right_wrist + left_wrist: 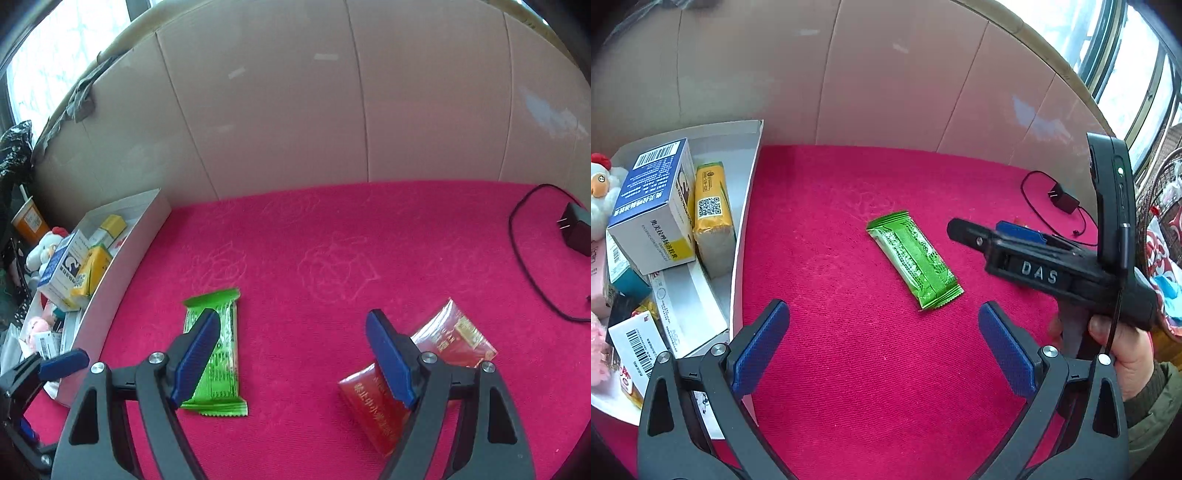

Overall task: Organize objects
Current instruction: 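Move both open tools toward the green snack bar and red pack, then grasp the green snack bar with the left tool while the right tool grasps the red pack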

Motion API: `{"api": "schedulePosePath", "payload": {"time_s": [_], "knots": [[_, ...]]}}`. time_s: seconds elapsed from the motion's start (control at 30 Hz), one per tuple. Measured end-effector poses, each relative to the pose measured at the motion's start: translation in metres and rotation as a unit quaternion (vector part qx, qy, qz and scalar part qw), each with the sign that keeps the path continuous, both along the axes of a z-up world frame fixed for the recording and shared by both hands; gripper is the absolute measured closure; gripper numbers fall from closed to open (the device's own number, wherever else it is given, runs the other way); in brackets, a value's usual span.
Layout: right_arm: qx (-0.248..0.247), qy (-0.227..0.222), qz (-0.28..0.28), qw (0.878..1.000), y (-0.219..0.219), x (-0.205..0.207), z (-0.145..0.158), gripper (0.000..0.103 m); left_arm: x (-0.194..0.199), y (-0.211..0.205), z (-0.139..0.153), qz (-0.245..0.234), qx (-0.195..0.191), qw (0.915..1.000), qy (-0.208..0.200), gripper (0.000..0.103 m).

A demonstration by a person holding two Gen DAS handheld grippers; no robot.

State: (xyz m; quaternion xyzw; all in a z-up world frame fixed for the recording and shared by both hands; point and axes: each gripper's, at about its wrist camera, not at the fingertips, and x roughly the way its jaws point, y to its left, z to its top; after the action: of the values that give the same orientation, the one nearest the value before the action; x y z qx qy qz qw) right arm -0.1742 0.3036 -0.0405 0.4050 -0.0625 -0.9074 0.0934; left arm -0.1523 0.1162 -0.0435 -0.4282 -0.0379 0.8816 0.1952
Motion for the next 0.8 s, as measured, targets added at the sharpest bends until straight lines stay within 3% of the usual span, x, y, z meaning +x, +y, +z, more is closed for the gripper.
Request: {"api": "schedulePosePath", "payload": {"time_s": [0.1,0.2,0.33,0.47,0.8], "knots": [[0.051,-0.002,0.0,0.999,0.003,0.02,-0.003,0.022,-0.007,0.009,-0.002,-0.001,-0.014,0.9999,-0.003,0.0],[0.053,0.015,-0.019,0.998,0.026,0.048,0.006,0.022,-0.011,0.022,-0.003,-0.002,-0.019,0.9998,-0.003,0.0],[0.053,0.071,-0.115,0.989,0.067,0.093,0.026,0.02,-0.016,0.035,-0.004,0.012,-0.019,0.9997,0.0,0.0],[0.016,-0.001,-0.17,0.985,0.093,0.092,0.006,0.018,-0.016,0.037,-0.011,0.018,-0.005,0.9997,-0.015,0.0],[0.065,-0.034,-0.181,0.981,0.072,0.06,-0.017,0.019,-0.025,0.039,-0.019,0.035,-0.028,0.9986,-0.027,0.0]]}}
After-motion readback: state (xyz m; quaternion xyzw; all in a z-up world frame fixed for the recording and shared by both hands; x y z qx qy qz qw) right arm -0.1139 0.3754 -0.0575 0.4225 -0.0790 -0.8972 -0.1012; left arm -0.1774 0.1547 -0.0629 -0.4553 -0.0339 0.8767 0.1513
